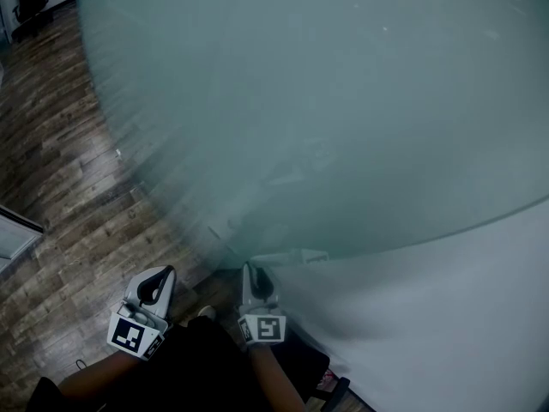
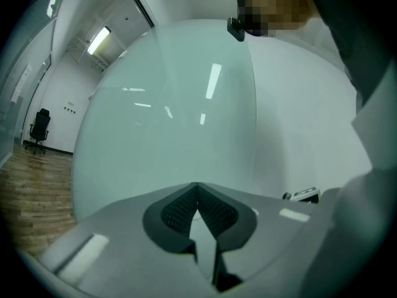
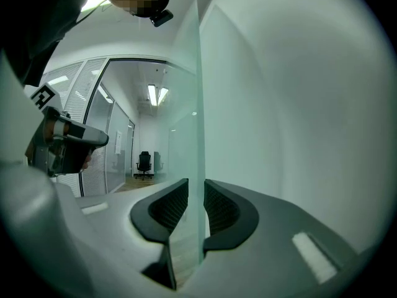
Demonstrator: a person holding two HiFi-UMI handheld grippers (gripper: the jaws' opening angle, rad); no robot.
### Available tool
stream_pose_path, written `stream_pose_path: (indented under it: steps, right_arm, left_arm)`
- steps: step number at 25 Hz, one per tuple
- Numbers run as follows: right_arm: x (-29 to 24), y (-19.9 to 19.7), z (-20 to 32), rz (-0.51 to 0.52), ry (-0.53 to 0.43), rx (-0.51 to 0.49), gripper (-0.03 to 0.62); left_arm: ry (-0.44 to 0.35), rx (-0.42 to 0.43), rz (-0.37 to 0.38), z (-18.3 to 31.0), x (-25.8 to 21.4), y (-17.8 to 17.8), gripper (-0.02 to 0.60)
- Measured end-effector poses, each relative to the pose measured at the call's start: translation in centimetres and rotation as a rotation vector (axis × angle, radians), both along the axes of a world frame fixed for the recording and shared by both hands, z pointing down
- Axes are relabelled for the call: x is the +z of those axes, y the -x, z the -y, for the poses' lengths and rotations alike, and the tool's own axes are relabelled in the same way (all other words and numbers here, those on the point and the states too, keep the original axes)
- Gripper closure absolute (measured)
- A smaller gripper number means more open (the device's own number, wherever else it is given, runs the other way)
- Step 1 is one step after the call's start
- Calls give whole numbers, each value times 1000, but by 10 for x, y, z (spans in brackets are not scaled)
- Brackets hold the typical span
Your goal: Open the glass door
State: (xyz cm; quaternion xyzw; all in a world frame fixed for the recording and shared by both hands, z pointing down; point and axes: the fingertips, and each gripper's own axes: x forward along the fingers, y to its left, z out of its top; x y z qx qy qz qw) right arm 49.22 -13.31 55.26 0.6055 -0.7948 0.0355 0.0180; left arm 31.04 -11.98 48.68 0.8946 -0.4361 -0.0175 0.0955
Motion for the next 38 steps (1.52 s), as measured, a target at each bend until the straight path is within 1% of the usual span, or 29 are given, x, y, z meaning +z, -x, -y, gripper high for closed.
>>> stream_pose_path:
  steps: [2, 4, 7, 11, 14, 18, 21, 25, 34, 36, 38]
  right_arm:
    - [-5, -2, 2, -1, -2, -9, 513]
    - [-6, -5, 5, 0, -1, -20, 513]
    - [-6, -14, 16, 0, -8, -42, 513]
    - [-6, -21, 25, 9, -11, -60, 514]
    - [3, -27, 34, 17, -16, -73, 514]
    - [3, -29, 40, 8, -6, -99, 514]
    - [3, -26, 40, -16, -20, -126, 516]
    - [6, -23, 42, -17, -20, -143, 517]
    - [0, -21, 46, -8, -34, -127, 514]
    - [-8, -17, 47, 9, -52, -130, 514]
    - [-7, -17, 47, -2, -50, -136, 514]
  left_arm:
    - [-10, -9, -9, 1, -6, -3, 581]
    - [-3, -31, -9, 4, -9, -5, 581]
    - [-18, -51, -31, 12, -11, -14, 581]
    - [-21, -64, -18, 14, -15, -21, 581]
    - [-8, -79, -3, 16, 2, -25, 581]
    - [-24, -66, -10, 19, -5, -35, 581]
    - [-52, -67, -21, 23, -10, -42, 581]
    - [-37, -68, -9, 29, -9, -46, 581]
    - [-48, -49, 4, 26, -11, -46, 581]
    - [-47, -44, -2, 26, -12, -48, 581]
    - [-54, -33, -7, 27, -11, -51, 581]
